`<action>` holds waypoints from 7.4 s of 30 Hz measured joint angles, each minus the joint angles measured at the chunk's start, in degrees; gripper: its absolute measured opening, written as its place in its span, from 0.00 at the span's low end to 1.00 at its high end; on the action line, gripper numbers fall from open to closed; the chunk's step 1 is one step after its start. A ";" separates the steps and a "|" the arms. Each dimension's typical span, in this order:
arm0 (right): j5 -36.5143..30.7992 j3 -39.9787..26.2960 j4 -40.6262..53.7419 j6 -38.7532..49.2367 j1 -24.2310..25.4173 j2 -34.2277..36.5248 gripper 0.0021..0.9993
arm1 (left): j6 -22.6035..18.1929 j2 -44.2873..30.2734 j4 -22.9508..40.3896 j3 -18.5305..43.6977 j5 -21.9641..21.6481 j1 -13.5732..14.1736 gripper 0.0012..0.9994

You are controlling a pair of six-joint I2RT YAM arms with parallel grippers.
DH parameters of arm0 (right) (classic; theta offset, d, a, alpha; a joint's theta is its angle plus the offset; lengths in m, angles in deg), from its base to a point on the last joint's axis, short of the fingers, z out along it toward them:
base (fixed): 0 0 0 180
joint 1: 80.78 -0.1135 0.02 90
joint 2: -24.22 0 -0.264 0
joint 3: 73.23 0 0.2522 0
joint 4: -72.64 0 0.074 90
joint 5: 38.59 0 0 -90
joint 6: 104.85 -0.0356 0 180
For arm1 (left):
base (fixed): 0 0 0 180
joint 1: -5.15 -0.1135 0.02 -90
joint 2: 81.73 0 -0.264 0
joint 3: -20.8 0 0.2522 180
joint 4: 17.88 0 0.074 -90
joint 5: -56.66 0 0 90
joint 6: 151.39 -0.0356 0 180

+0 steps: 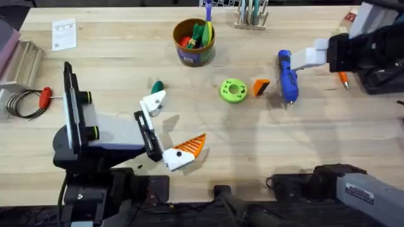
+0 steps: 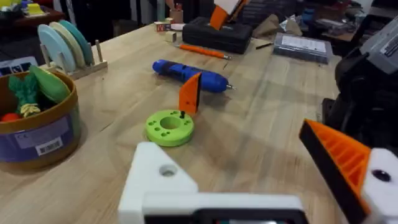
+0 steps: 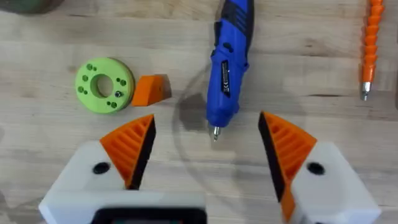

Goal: Pick up the gripper from the table and insert it into the empty holder that is missing its gripper. Then pick up a screw, insert it into the mounting hole, and use the screwdriver to tighten it. Finally, clean up the table by picking up the vegetable and placing it into the bucket.

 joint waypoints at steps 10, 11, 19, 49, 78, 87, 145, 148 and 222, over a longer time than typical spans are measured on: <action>-0.01 0.00 0.01 0.00 0.00 -0.01 0.99 | 0.00 0.00 0.00 0.00 0.00 0.00 0.99; -0.01 0.00 0.02 0.00 0.00 -0.01 0.99 | 0.00 0.00 0.00 0.00 0.01 0.00 0.99; -0.01 0.00 0.02 0.00 0.00 -0.01 0.99 | 0.00 0.00 0.00 0.00 0.02 0.00 0.99; -3.22 -15.37 14.21 -5.59 -18.31 18.84 0.99 | -0.02 0.00 0.02 0.00 0.15 0.00 0.99; -6.31 -8.02 3.72 -17.11 -17.25 28.28 0.98 | 0.00 -0.02 0.02 0.00 0.20 0.00 0.99; -6.29 -7.98 2.98 -16.22 -17.44 29.23 0.98 | 0.00 -0.02 0.02 0.00 0.20 0.00 0.99; 22.76 4.83 -19.65 -20.38 -17.29 1.69 0.01 | -0.02 0.00 0.02 0.00 0.20 0.00 0.99; 28.68 9.39 -25.64 -23.17 -17.29 1.74 0.01 | -0.01 -0.01 0.03 0.00 0.20 0.00 0.99; 79.88 36.83 -118.71 -77.07 -22.52 27.27 0.01 | 0.00 0.00 0.04 0.00 0.20 0.00 0.99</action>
